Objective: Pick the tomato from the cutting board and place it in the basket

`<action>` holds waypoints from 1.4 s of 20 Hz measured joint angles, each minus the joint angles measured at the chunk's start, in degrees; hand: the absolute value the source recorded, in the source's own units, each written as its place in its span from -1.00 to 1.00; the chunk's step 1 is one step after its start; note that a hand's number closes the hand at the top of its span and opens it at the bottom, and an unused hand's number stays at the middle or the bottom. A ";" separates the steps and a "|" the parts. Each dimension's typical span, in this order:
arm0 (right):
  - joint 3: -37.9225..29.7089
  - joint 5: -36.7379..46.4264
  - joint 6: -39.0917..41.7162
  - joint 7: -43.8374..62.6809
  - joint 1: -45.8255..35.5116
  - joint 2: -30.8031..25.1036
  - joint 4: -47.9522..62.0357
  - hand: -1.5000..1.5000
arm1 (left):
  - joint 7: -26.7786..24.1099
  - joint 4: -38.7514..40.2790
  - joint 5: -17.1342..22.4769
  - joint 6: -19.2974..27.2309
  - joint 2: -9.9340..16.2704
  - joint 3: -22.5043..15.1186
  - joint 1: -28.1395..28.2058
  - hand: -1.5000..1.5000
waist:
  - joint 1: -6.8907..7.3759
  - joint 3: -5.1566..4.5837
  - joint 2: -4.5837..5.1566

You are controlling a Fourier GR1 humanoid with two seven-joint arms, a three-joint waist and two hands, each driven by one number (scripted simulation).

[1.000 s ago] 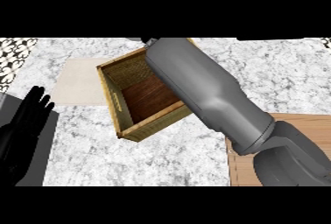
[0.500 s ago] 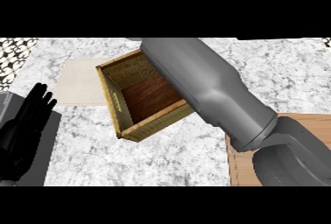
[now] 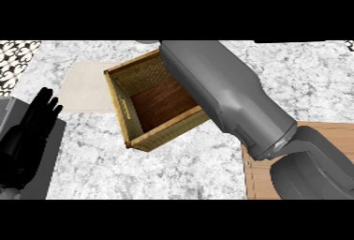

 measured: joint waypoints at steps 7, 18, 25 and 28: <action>0.46 -0.16 1.24 -0.73 0.97 -0.01 0.52 1.00 | -1.18 1.03 0.95 1.04 0.91 -1.11 -0.53 0.00 | -0.24 -0.19 -0.22; 1.60 0.20 3.57 -0.94 3.29 -0.06 1.90 1.00 | -2.43 1.76 1.63 1.77 1.75 -2.56 -1.63 0.00 | -0.10 -0.52 -0.39; 0.96 -1.36 4.93 -1.02 5.42 -0.02 1.65 1.00 | -3.28 2.73 1.51 1.52 2.16 -3.34 -2.73 0.00 | 0.22 -0.61 -0.40; 0.09 -1.97 5.34 -1.23 5.37 -0.07 1.93 1.00 | -3.58 2.94 1.28 1.68 2.36 -3.53 -2.60 0.00 | -0.06 -0.56 -0.50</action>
